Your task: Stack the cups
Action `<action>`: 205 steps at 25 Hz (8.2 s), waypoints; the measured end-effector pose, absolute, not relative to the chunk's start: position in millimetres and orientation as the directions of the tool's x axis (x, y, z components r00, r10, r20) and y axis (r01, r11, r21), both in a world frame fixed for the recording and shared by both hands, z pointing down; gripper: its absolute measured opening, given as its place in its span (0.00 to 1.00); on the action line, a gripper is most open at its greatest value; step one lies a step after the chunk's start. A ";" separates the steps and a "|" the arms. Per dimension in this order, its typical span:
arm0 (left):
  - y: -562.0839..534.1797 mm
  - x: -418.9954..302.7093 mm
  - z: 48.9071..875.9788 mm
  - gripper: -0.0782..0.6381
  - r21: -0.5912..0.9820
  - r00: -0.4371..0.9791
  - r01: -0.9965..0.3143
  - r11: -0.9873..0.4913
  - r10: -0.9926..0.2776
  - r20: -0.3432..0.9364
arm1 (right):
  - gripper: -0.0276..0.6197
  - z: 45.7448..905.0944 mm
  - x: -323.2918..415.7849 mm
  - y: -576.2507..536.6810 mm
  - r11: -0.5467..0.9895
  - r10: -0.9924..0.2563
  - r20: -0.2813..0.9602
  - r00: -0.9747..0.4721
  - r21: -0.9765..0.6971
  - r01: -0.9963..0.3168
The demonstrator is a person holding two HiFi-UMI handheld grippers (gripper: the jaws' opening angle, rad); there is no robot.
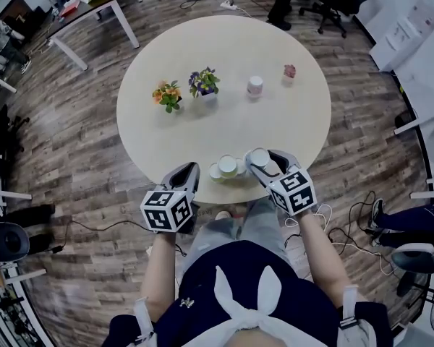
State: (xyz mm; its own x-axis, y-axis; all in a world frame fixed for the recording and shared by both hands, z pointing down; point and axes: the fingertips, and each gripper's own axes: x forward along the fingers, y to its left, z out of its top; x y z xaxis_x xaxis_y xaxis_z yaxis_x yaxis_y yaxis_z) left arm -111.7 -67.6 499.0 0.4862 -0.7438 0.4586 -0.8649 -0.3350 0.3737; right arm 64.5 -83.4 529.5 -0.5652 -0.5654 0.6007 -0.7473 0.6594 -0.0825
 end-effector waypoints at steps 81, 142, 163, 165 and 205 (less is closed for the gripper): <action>-106.8 -128.1 501.8 0.15 0.393 0.330 -0.909 -0.140 -0.819 0.470 | 0.49 494.2 98.6 -252.0 0.690 -0.594 0.544 -0.593 -0.035 -0.723; -138.6 -146.4 520.6 0.16 0.361 0.226 -0.932 -0.027 -0.823 0.521 | 0.42 571.7 87.3 -369.5 0.709 -0.542 0.675 -0.500 0.048 -0.704; -113.0 -135.9 504.1 0.15 0.349 0.320 -0.924 -0.155 -0.813 0.487 | 0.41 475.6 72.8 -250.3 0.748 -0.579 0.526 -0.623 0.039 -0.663; -108.0 -136.7 503.6 0.15 0.348 0.325 -0.924 -0.161 -0.810 0.488 | 0.41 466.9 75.0 -238.2 0.741 -0.591 0.509 -0.626 0.035 -0.671; -45.4 -139.4 505.0 0.15 0.349 0.399 -0.904 -0.246 -0.781 0.481 | 0.41 449.9 31.5 -87.6 0.783 -0.547 0.500 -0.672 0.020 -0.622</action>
